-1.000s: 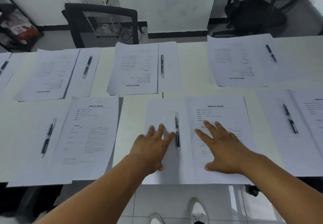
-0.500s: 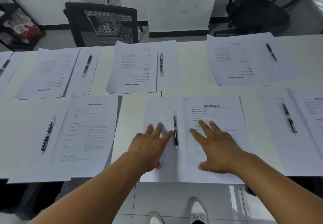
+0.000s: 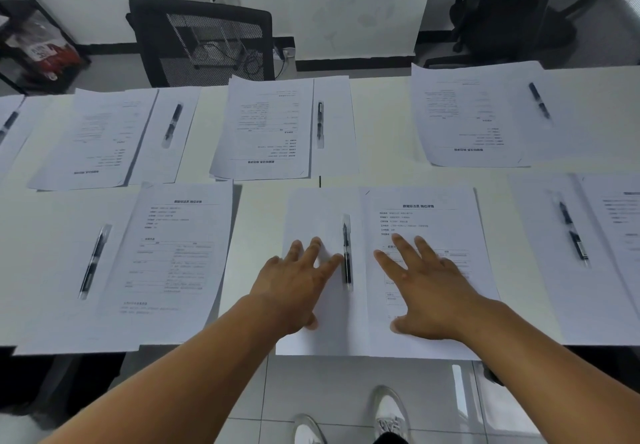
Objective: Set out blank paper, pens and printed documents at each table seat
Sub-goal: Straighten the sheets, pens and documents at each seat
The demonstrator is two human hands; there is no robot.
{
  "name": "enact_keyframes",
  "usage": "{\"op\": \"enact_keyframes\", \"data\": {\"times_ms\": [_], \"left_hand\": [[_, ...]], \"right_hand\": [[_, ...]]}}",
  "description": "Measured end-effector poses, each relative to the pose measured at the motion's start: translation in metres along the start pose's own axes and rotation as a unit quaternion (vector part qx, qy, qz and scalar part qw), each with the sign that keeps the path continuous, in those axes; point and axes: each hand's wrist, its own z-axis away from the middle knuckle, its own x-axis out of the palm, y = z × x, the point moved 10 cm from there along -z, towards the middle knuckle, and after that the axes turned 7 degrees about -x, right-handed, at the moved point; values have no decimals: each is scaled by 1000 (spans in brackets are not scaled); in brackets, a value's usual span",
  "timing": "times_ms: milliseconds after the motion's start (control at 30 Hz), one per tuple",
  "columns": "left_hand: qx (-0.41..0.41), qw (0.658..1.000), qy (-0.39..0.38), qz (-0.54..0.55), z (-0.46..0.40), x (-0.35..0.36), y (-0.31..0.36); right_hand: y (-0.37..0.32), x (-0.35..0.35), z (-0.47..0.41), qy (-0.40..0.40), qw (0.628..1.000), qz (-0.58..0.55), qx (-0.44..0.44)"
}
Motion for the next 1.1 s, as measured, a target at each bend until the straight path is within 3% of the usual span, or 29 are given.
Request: {"op": "enact_keyframes", "data": {"times_ms": [467,1100], "left_hand": [[-38,999,21,-6,24,-32,-23],[-180,971,154,-15,201,-216,-90]], "right_hand": [[-11,-37,15,6,1000,19,-13],[-154,-253,89,160,969,121,-147]]}}
